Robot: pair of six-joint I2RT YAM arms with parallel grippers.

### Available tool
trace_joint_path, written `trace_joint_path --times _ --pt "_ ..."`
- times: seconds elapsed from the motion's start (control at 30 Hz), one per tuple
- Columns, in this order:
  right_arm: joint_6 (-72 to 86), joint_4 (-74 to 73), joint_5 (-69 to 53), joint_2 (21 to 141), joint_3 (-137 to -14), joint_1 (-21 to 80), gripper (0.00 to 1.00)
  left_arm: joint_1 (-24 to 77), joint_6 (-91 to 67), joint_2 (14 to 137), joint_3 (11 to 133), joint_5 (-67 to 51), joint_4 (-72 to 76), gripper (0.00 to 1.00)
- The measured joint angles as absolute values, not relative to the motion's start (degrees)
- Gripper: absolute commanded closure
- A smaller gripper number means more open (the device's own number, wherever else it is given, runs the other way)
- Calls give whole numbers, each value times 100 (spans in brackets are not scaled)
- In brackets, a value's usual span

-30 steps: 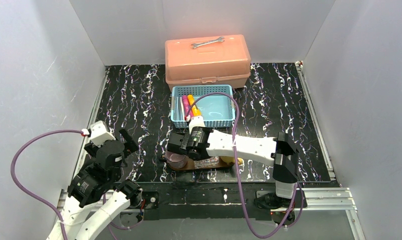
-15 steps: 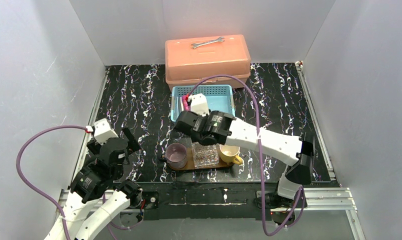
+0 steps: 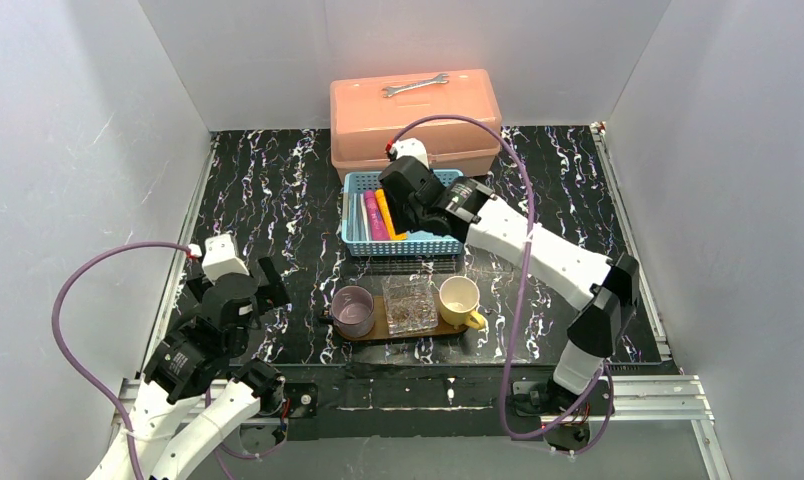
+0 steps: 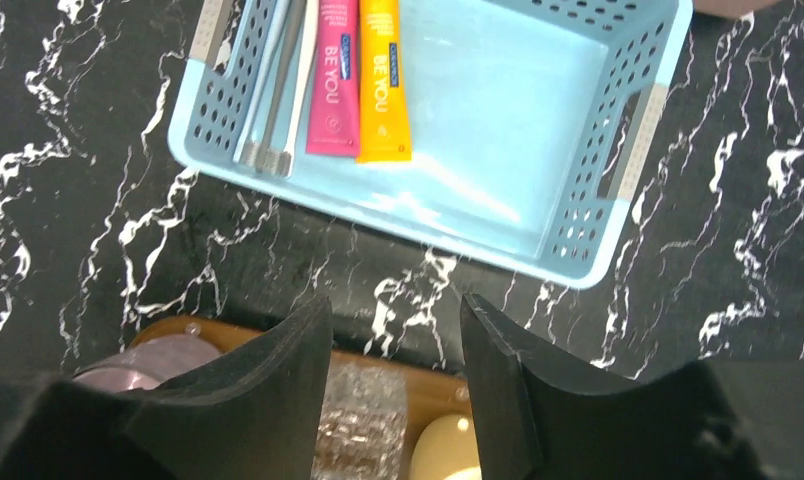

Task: Prepare toiletry sets of a toothbrush and toothpaste on the tray

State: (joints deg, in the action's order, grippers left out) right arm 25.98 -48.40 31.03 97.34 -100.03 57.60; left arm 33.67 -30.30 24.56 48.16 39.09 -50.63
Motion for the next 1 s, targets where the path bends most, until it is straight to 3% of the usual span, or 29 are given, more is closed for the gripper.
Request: trace_joint_path --times 0.6,1.0 --pt "1481 -3795 1216 11636 -10648 4661 43 3367 -2591 2775 4803 3170 -4801 1" --pt "1450 -3817 836 12757 -11767 4364 47 3367 -2545 2794 4803 3096 -4792 1"
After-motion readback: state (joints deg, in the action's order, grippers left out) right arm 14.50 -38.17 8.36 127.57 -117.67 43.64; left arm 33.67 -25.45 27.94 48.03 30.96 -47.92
